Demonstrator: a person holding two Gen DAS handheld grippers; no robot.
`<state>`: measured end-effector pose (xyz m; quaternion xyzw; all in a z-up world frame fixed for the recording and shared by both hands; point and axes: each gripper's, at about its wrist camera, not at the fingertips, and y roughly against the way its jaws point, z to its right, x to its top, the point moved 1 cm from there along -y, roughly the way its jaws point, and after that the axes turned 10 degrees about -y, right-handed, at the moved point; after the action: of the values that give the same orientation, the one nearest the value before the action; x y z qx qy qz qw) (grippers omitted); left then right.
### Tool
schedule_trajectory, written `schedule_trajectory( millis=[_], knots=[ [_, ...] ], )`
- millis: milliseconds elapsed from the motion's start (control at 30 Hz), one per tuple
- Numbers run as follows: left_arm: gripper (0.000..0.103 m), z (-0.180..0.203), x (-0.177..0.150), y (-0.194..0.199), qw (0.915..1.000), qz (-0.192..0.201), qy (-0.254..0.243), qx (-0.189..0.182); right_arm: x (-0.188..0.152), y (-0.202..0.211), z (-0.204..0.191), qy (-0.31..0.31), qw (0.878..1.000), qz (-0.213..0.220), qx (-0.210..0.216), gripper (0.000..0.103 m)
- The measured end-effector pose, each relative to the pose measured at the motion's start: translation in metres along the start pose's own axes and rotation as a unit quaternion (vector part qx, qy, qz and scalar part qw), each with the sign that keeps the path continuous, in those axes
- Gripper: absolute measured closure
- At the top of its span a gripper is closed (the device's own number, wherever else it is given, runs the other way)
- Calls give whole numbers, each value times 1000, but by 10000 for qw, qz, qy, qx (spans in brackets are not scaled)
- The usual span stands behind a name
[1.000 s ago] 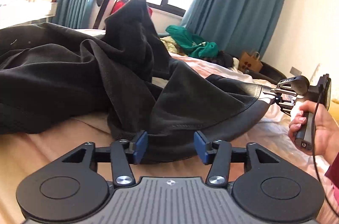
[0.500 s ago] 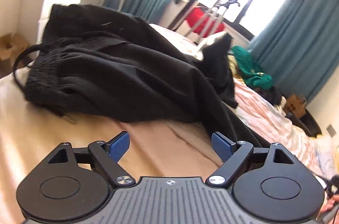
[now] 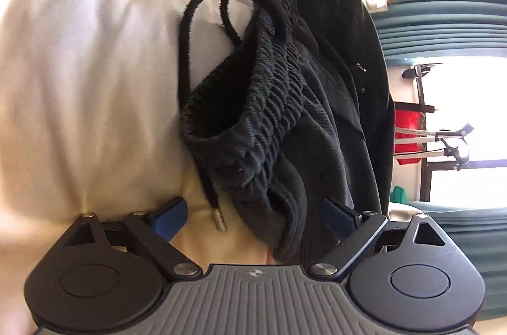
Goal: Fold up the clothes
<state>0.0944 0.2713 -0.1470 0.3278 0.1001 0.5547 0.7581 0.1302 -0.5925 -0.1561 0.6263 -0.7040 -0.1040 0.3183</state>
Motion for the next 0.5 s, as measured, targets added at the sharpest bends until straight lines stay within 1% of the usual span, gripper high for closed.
schedule_trajectory(
  millis=[67, 100, 133, 167, 200, 233, 267, 300, 333, 367, 500],
  knots=[
    [10, 6, 3, -3, 9997, 203, -105, 41, 1, -7, -2, 76, 10000, 28, 29, 93],
    [19, 8, 4, -2, 9994, 317, -138, 32, 1, -10, -3, 121, 9999, 42, 45, 93],
    [32, 7, 6, -1, 9992, 368, -120, 73, 2, -13, -4, 167, 9998, 56, 62, 93],
    [39, 6, 8, -1, 9991, 389, -77, 138, 2, -16, -5, 201, 9997, 73, 83, 93],
    [52, 5, 10, -1, 9992, 354, -36, 181, 2, -19, -6, 198, 9997, 98, 118, 93],
    [63, 3, 12, -1, 9993, 293, 3, 214, 3, -22, -7, 192, 9996, 132, 154, 93],
    [69, 2, 15, -1, 9994, 231, 41, 247, 2, -26, -8, 186, 9995, 165, 177, 93],
    [77, 4, 18, 3, 9994, 174, -19, 299, 2, -29, -9, 179, 9994, 199, 200, 93],
    [82, 8, 22, 8, 9992, 118, -126, 359, 2, -32, -10, 170, 9994, 234, 211, 93],
    [83, 14, 27, 17, 9990, 170, -193, 373, 0, -34, -11, 152, 9993, 272, 188, 93],
    [86, 39, 52, 63, 9970, 583, -381, 336, 3, -34, -12, 31, 9989, 428, 203, 93]
  ],
)
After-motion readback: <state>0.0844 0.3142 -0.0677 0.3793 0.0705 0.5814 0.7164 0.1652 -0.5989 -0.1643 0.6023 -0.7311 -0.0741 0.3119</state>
